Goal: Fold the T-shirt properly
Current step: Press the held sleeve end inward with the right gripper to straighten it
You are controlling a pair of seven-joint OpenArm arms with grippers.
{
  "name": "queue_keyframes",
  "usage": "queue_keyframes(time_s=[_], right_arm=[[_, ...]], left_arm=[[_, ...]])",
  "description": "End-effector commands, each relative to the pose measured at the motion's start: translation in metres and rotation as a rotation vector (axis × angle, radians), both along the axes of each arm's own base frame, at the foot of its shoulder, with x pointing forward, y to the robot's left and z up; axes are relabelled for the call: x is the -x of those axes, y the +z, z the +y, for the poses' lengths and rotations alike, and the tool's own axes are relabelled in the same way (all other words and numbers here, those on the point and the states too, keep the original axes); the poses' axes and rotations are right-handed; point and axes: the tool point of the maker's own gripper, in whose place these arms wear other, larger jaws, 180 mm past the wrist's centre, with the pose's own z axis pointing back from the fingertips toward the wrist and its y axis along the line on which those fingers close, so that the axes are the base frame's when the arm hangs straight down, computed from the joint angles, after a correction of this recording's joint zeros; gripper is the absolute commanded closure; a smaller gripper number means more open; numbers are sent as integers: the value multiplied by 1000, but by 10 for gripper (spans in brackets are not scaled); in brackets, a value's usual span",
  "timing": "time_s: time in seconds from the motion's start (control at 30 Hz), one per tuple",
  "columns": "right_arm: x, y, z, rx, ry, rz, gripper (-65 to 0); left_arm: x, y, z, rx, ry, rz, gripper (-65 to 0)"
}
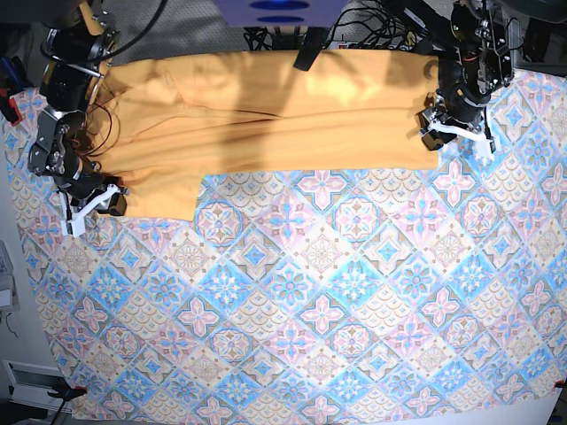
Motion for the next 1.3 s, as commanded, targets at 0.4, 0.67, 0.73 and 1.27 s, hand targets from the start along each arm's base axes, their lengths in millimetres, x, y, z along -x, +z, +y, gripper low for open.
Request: queue_keyframes(time_s=[0.4, 0.67, 0.73, 1.27], right_arm=[[-13, 44, -6, 111, 87, -66, -11], [12, 73, -24, 180, 69, -77, -11], [18, 81, -24, 157, 59, -91, -11], [121, 121, -43, 271, 70, -46, -11]], left_arm=[[-6, 7, 4, -9, -4, -30, -248], [-7, 8, 4, -9, -4, -31, -248], [-7, 8, 4, -10, -3, -32, -248], [-15, 11, 4, -9, -4, -47, -248]])
